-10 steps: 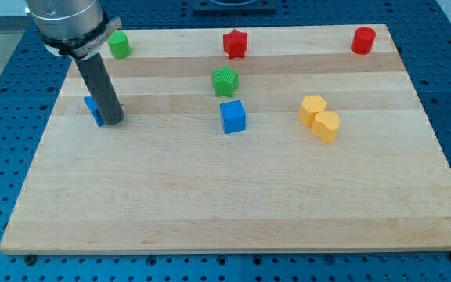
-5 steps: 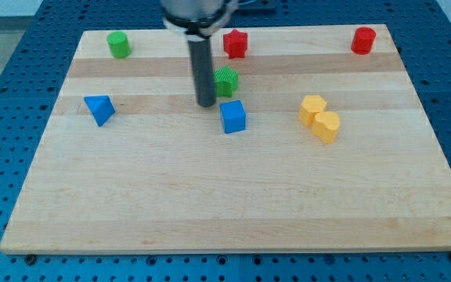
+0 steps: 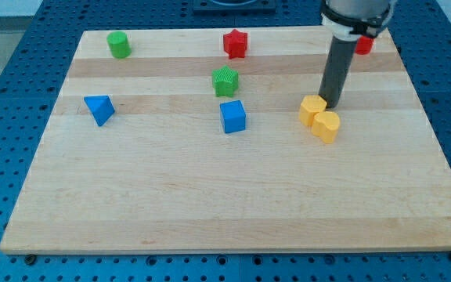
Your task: Push the yellow hexagon towards the bottom left of the board
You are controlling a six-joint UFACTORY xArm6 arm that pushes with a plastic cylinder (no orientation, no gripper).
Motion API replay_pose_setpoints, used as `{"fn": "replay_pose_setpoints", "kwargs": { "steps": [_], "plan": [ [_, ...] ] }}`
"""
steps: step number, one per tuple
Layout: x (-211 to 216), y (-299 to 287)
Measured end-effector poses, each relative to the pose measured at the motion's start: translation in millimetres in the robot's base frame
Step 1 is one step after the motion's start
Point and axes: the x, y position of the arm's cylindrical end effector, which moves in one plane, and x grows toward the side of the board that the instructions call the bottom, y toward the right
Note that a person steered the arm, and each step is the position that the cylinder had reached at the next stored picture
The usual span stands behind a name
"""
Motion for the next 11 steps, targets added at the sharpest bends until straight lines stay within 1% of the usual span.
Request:
{"fn": "replay_pose_setpoints", "kwargs": {
  "steps": [1,2,3,5,6,7,8,10,11],
  "plan": [
    [24.1,-0.3],
    [28.9,-10.3],
    [26.7,-13.5],
    [9.2,-15.3],
    [16.3,-15.8],
    [37.8,-22.0],
    [47.3,-40.7],
    [37.1,-71.2],
    [19.8,-71.6]
  ]
}}
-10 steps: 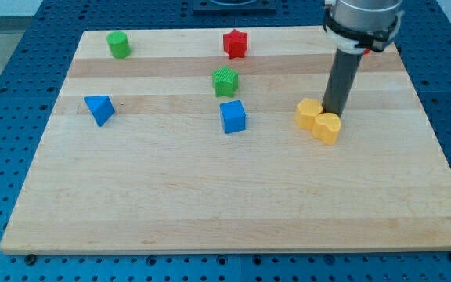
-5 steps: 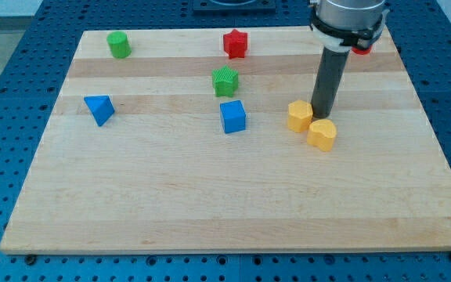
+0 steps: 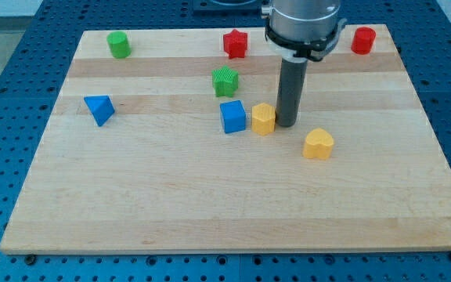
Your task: Push the yellow hexagon towards the bottom left of the board
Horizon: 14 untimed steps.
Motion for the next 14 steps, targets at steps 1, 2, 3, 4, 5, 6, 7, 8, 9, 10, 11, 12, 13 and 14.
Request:
{"fn": "replay_pose_setpoints", "kwargs": {
  "steps": [1,2,3,4,5,6,7,8,9,10,11,12,13,14],
  "plan": [
    [-10.1,-4.5],
    [-8.4,-16.4],
    [0.8,-38.7],
    [20.6,-54.0],
    [49.8,-55.9],
    [81.5,-56.2],
    [90.8,-67.7],
    [85.3,-80.8],
    [65.7,-82.7],
    [61.6,-99.1],
    [68.3,-129.5],
    [79.3,-159.1],
    [93.0,-188.2],
    [103.9,-215.5]
  ]
}}
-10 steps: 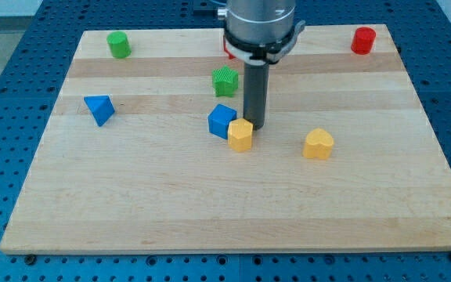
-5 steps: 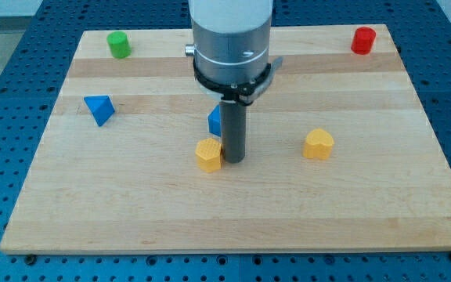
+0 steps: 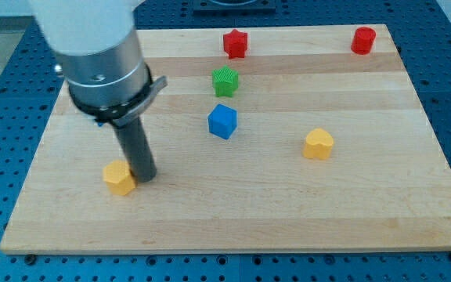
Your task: Push the yellow hexagon towards the bottom left of the board
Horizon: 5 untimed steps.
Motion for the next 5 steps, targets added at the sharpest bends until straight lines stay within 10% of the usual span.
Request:
{"fn": "replay_pose_setpoints", "kwargs": {
  "steps": [5],
  "plan": [
    [-13.7,-65.7]
  ]
}}
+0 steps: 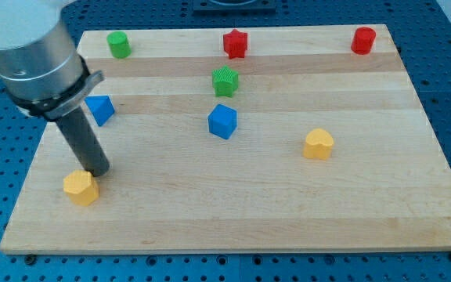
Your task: Push the yellow hexagon towards the bottom left of the board
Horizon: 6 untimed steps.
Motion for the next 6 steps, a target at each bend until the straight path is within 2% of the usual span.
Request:
{"fn": "replay_pose_setpoints", "kwargs": {
  "steps": [1,3,5,6],
  "plan": [
    [0.0,-10.4],
    [39.7,-10.4],
    [40.2,-10.3],
    [36.8,9.5]
  ]
}}
